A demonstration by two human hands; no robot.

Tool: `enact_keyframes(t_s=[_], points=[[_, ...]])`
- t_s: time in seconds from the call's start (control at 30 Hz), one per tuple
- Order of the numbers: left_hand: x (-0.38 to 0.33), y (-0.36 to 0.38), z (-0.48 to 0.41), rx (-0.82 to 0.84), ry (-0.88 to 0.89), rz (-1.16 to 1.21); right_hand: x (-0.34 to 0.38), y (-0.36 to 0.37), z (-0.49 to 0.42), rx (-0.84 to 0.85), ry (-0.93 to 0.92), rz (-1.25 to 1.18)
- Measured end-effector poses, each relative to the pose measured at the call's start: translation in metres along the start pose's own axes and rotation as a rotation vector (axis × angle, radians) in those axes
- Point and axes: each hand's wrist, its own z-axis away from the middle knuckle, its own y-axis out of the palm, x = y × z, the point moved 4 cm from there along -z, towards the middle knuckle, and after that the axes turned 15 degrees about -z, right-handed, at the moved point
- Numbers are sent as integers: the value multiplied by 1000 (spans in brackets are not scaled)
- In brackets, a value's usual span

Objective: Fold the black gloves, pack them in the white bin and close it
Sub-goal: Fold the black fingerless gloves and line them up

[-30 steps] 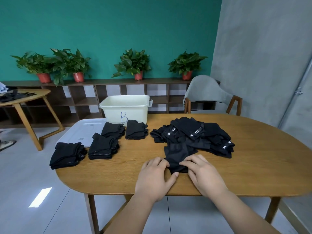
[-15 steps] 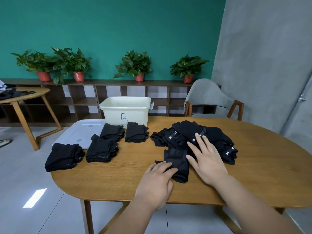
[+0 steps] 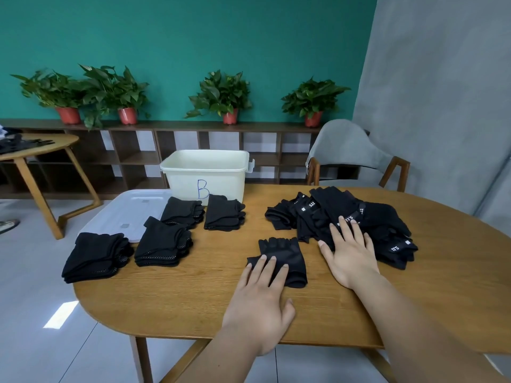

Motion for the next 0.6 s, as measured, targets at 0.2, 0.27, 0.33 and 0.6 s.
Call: enact_keyframes(t_s=[0.2, 0.27, 0.33, 0.6], points=[[-1, -2, 4, -77, 36, 3, 5, -11, 12, -279, -128, 19], [-2, -2, 5, -89, 52, -1, 10, -15, 19, -334, -195, 4], [-2, -2, 5, -85, 58, -1, 13, -17, 26, -358, -241, -44], [-1, -1, 4, -81, 33, 3, 26, -31, 71, -386, -349, -295]])
